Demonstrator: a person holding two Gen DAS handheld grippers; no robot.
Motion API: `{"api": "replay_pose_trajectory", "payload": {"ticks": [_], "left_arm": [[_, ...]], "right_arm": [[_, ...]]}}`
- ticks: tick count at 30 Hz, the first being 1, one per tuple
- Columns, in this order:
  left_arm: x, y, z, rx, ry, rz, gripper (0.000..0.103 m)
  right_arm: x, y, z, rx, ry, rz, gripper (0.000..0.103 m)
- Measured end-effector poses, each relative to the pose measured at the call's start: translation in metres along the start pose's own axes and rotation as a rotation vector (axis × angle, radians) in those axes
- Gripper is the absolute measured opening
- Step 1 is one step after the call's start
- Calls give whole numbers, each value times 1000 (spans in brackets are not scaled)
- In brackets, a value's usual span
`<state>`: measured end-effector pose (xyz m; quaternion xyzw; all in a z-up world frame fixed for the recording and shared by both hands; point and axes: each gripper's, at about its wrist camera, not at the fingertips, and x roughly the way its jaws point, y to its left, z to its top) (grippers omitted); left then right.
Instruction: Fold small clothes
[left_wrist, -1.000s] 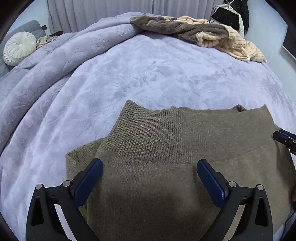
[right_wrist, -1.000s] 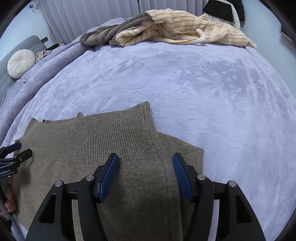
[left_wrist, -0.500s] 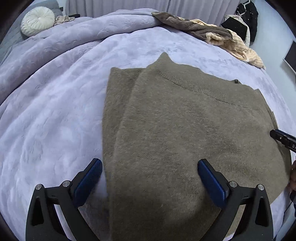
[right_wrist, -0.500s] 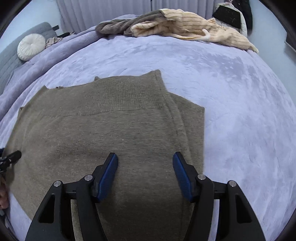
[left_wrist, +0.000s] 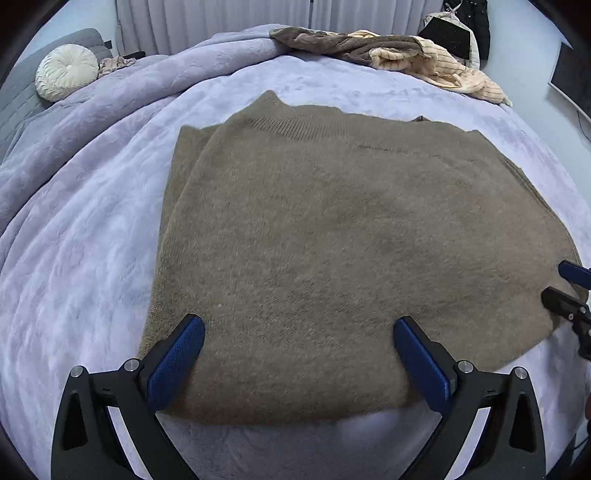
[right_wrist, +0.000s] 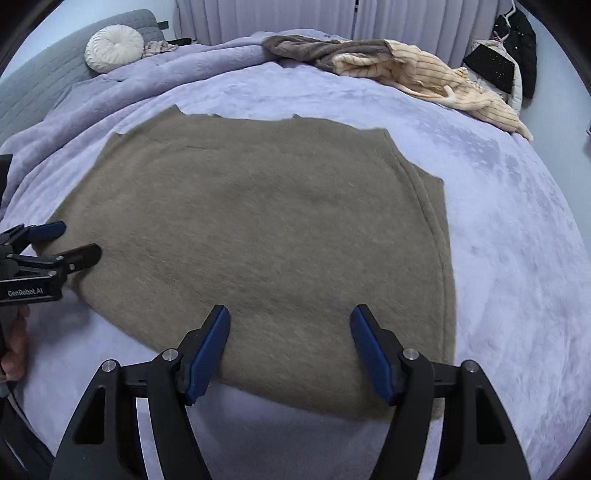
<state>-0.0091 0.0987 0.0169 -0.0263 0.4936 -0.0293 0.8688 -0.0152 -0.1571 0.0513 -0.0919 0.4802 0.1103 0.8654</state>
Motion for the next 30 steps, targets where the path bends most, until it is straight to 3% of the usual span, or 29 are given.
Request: {"api": "replay_pose_trajectory", "payload": {"ticks": [3,7,12,15,17,20,21,27,30], "left_arm": [[-9,5,-8,7,-6,11,103],[-30,6,-12,-13,-7,13,103],[-48,9,15,-87,-60,-43,103],[-32,0,44,-87,-34,-24,103],[-10,-6,61,-76,7,-1,103],[30,0,61,-77,103,90,103],[35,6,57,-88,109,62,103],[-21,14,33,-127,-23,62,103],[-41,47,13,-234,-66,-6,103]], "right_arm": [[-5,-38,-17,104,-3,23,72],[-20,-53,-21,143,9,49,72],[-42,-54,0,171,-96,43,75],[-30,-48,24,159,-101,40,76],[-5,-45,41,167,-43,63,76],[28,-47,44,173,51,38,75],[29,-48,43,171,52,36,75],[-15,-43,30,166,-37,18,76],[-29,-40,20,171,-50,48,76]]}}
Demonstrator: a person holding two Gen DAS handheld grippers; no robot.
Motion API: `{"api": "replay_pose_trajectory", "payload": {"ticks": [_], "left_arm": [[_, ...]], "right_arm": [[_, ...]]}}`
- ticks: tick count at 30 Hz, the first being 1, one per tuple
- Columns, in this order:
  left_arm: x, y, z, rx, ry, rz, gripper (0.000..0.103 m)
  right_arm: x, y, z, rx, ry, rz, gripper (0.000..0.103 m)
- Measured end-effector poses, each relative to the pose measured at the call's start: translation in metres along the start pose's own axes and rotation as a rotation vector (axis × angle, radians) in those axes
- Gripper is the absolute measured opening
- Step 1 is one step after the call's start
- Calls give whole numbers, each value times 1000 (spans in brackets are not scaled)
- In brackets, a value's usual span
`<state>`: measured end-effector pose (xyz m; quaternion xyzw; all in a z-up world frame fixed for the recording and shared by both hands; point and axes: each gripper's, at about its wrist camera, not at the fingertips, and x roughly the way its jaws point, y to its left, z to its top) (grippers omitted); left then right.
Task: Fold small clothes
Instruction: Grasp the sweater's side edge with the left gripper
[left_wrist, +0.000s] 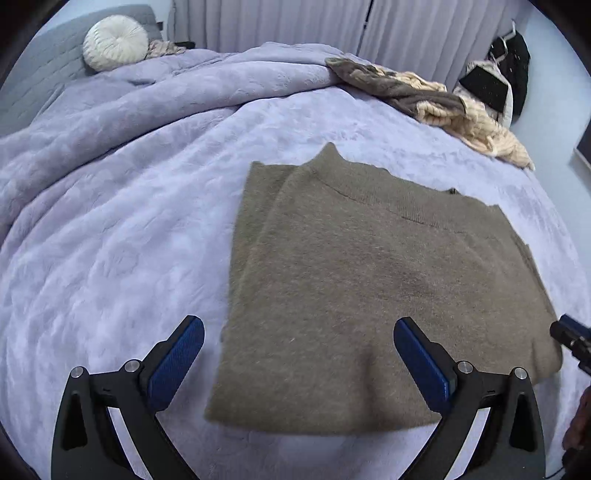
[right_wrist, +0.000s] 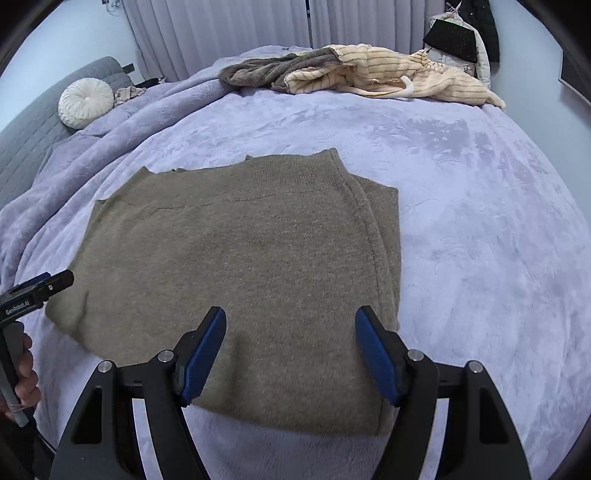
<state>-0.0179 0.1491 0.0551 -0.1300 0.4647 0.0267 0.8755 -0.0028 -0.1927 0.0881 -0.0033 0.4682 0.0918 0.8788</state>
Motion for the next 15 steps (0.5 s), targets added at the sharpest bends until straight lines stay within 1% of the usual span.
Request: {"api": "replay_pose_trajectory", "payload": {"ticks": [2,4,5,6,8,10,12,15], "left_arm": [[1,36,-8,-104,28,-50,103],[11,63,-15,-181,72,-83,103],[15,71,-16,-206,92,-101,103],[19,77,-17,-220,108,-137,103],[24,74,-19,-213,110,-182,103],[32,65,-18,-192,134,-264,103],[45,58,-14,-198,172,-279,103],[58,54,-7,-224,180,-315,103]], "right_arm": [[-7,4,-7,-12,-2,5,76],[-11,10,-11,-27,-6,12,76],[-11,15,-13,-40,-6,14,76],[-11,19,-14,-50,-4,17,76],[-10,28,-17,-69,4,32,76],[-7,38,-18,-83,12,43,76],[-5,49,-19,-105,18,56,76],[-4,64,-21,-142,22,67,76]]}}
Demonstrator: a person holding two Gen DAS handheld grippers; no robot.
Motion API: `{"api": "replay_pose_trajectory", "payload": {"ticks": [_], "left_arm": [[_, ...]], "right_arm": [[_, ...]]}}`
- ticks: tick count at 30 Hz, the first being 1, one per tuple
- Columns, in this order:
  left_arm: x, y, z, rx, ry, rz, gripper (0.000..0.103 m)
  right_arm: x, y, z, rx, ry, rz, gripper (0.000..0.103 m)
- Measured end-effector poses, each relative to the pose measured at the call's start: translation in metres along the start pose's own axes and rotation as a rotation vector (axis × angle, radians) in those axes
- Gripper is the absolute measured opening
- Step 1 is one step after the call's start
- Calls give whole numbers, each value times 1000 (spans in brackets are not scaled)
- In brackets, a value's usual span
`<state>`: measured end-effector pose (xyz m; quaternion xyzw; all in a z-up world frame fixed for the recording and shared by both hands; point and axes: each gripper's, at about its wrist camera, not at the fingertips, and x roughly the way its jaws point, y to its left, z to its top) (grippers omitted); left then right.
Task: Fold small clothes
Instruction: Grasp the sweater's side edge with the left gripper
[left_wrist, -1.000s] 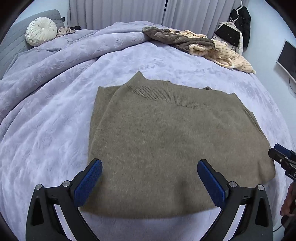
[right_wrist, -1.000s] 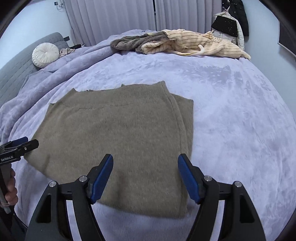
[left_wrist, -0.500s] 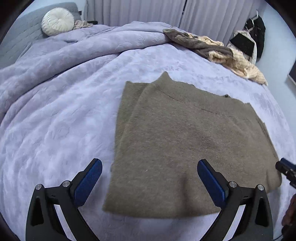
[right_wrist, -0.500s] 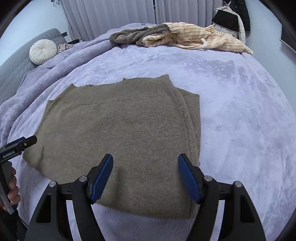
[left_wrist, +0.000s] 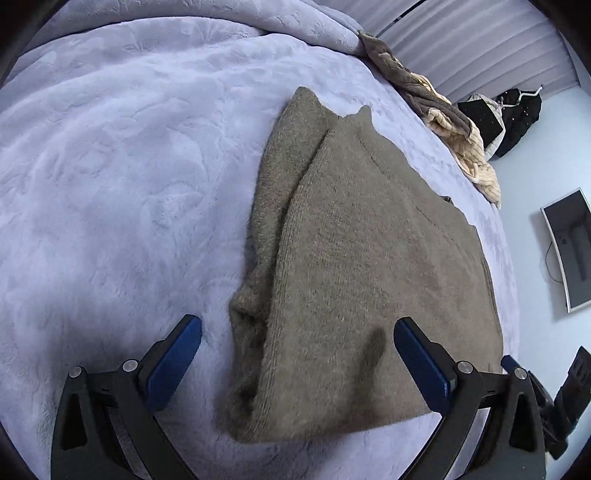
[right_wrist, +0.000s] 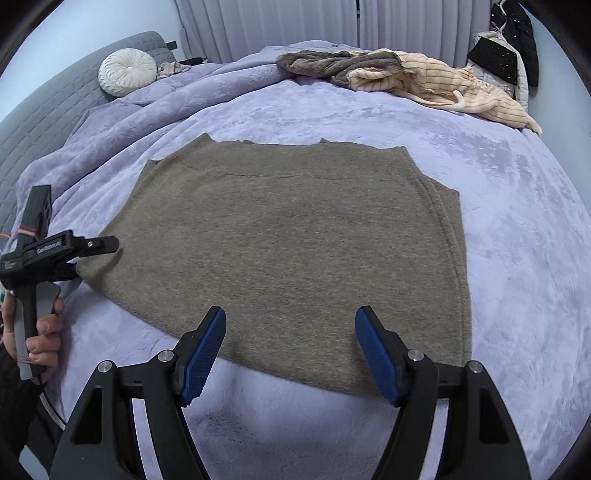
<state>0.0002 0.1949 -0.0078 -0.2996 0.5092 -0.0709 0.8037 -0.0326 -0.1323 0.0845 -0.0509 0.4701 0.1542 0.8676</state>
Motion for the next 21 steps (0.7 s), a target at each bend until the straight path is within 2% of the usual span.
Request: {"api": "replay_pose_trajectory", "payload": {"ticks": [3,6,9,12,16,21], "left_arm": [[5,-10,4,-35,25,-98,103],[4,-22,1,-11,25,-141,103],[8,-9,-4,-34,16,-175,103],[5,0,-5,-63,-4,-248,103],[-2,4,-10,-26,16,-302,103],[-13,15,-19,-15,-11,-382,103]], "right_arm": [[3,8,1,-23,7,0,76],[7,10,5,-22,16,-3,76],[7,12,9,-24,17,-4,76],[9,16,12,-41,18,-7,76],[12,22,20,-58,19,-10,76],[12,31,24,-78,9,1,76]]}}
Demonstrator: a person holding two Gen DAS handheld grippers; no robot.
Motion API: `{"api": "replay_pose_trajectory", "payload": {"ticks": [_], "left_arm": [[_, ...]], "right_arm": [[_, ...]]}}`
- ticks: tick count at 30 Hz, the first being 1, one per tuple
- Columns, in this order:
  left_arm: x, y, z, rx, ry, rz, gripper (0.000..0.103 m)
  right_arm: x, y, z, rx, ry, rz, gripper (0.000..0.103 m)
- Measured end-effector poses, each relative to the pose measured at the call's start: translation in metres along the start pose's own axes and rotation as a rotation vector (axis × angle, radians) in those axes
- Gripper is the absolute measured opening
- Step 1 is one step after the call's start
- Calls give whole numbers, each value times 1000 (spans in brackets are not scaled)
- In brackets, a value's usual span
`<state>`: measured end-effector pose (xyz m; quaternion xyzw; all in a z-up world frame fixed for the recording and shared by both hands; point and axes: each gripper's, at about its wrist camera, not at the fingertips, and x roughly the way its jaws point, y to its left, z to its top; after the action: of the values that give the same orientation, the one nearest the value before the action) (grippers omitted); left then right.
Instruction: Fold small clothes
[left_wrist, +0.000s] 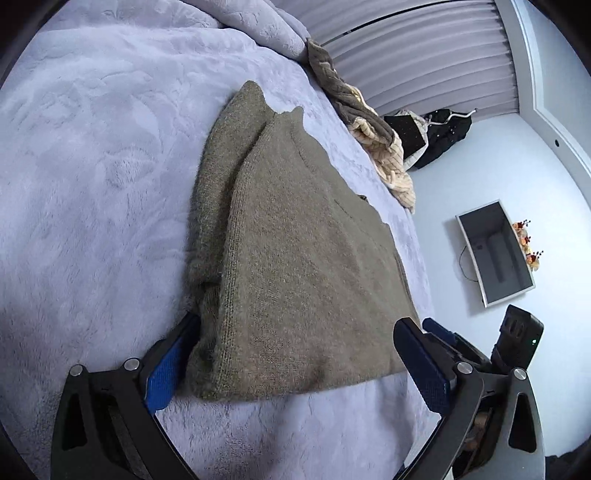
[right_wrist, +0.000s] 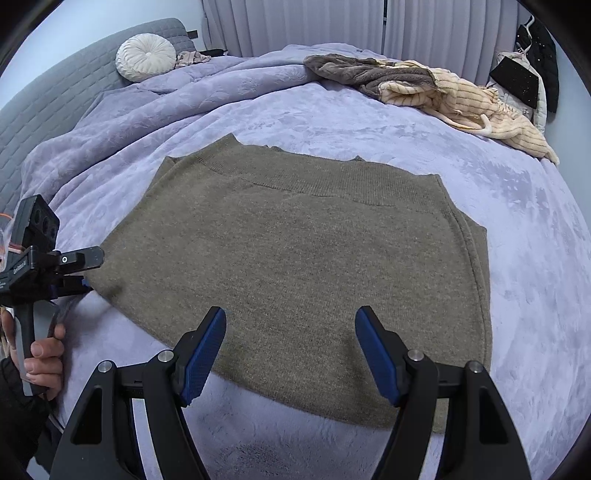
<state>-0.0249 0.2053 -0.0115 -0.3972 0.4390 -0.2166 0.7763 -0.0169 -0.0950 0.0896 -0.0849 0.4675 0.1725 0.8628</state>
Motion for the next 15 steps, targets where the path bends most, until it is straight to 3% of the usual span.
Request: {"api": "replay_pose_trajectory", "payload": {"ticks": [3,4,5,6,7,13,15], "left_arm": [[12,-1,13,-57,-16,35,103],[14,-4,17,-66,-35,52,100],[15,-8,21,-72,-59,71,89],[15,-12,23,-74,-77,83,42],[16,-12,25,-84,-76,83,24],[15,-27,14,9,-111,215,24],[15,-41,12,67,-134,253,24]], "right_arm": [[8,7,0,-7,19,11,76],[11,10,0,-14,26,13,76],[13,14,1,-25,31,10,76],[14,17,3,-37,34,6,76],[14,19,5,-45,34,3,76],[17,23,49,-42,13,47,76],[28,27,77,-14,33,111,76]]}}
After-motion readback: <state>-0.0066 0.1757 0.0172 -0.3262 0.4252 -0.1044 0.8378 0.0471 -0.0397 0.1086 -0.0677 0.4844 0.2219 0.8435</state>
